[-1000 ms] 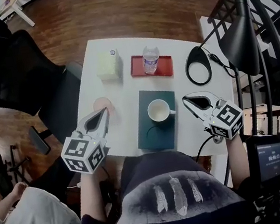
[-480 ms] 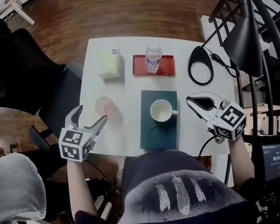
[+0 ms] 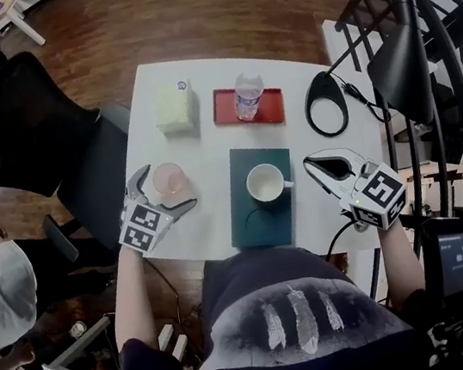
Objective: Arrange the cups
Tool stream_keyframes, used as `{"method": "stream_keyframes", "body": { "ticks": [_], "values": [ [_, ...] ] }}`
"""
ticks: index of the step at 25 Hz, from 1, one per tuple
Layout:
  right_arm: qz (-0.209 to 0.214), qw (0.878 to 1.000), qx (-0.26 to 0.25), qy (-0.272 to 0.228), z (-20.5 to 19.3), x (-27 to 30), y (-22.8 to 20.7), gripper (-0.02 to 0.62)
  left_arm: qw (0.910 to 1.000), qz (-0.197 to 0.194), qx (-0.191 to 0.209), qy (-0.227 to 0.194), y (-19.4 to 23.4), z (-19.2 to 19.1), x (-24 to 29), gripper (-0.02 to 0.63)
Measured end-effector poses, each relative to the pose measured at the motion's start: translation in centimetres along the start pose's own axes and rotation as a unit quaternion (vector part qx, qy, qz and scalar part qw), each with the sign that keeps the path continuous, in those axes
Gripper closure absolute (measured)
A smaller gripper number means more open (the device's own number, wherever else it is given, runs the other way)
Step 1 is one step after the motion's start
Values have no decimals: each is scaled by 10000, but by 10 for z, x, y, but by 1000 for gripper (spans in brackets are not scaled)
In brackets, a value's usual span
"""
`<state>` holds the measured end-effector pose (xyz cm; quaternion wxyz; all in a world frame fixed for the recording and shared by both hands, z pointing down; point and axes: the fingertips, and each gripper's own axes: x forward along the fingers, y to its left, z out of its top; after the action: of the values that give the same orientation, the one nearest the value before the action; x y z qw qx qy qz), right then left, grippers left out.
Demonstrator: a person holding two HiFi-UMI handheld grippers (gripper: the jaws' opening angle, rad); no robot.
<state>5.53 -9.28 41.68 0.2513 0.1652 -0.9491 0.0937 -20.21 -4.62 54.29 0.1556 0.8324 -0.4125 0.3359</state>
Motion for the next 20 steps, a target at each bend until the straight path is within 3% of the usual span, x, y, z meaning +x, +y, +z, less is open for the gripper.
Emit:
{"method": "stream_keyframes", "body": {
  "ticks": [5, 9, 12, 17, 20],
  "values": [
    [-34, 9998, 82, 155, -5, 0, 0, 593, 9998, 119, 27, -155, 5, -16, 18, 7],
    [20, 9996, 41, 261, -4, 6, 5, 592, 9986, 303, -78, -437, 8, -15, 24, 38],
    [36, 9996, 20, 264, -1, 11, 8, 592, 9983, 374, -91, -426, 10, -20, 34, 65],
    [131, 9991, -93, 381, -2, 15, 13, 592, 9960, 735, -28, -501, 20, -21, 38, 209],
    [106, 9990, -40, 432, -6, 11, 13, 592, 9946, 844, -115, -588, 24, -21, 40, 213]
  ]
}}
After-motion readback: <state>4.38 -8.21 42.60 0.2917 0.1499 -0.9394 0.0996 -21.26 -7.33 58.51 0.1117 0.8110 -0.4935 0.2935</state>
